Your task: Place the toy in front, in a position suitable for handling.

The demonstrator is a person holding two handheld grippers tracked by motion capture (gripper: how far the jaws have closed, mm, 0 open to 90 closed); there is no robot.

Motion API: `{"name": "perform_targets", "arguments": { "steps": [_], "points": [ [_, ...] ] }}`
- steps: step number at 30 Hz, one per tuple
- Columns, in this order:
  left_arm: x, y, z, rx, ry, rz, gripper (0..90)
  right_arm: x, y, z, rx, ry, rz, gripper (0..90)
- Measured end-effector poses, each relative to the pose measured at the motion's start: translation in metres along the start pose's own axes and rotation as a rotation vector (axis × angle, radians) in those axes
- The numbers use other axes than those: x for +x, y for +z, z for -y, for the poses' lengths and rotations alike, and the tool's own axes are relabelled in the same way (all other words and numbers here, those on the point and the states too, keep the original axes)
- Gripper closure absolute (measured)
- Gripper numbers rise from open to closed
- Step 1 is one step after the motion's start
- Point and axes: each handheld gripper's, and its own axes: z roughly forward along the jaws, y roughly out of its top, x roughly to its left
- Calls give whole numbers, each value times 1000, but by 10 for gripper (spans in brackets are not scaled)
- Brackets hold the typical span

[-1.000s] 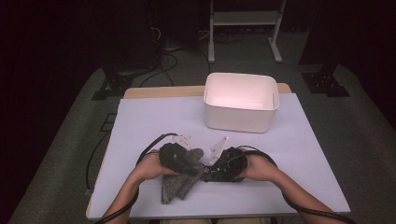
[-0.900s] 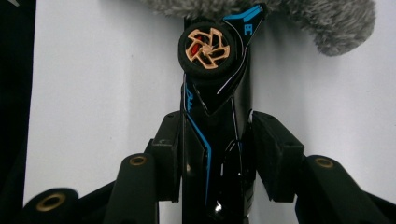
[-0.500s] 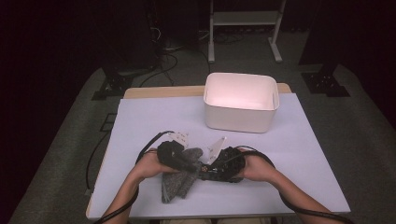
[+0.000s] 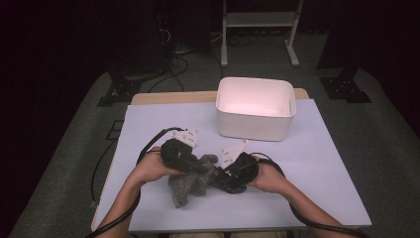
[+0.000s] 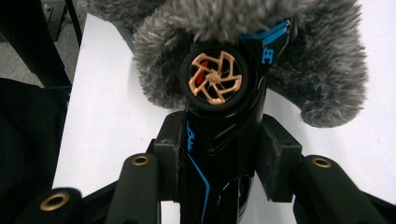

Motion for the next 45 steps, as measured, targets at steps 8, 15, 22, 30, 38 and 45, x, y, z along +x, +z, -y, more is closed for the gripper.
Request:
{"name": "perform_targets", "arguments": {
  "steps": [8,15,22,30,38,45],
  "points": [
    [13,11,18,-5,-76,25,816,0,-16,25,-80,59,19,562],
    [10,3,8,-2,-48,4,816,-2,-16,24,-123,75,13,563],
    [2,-17,5,-16,-29,-18,815,-4,-17,12,-196,64,2,562],
    [3,-1,5,-8,-26,22,814,1,-8,23,-166,71,1,562],
    [6,10,7,24,-38,30,810,2,-29,37,-141,97,30,553],
    [5,26,-5,31,-8,56,811,10,-44,40,-110,66,62,558]
  ]
}}
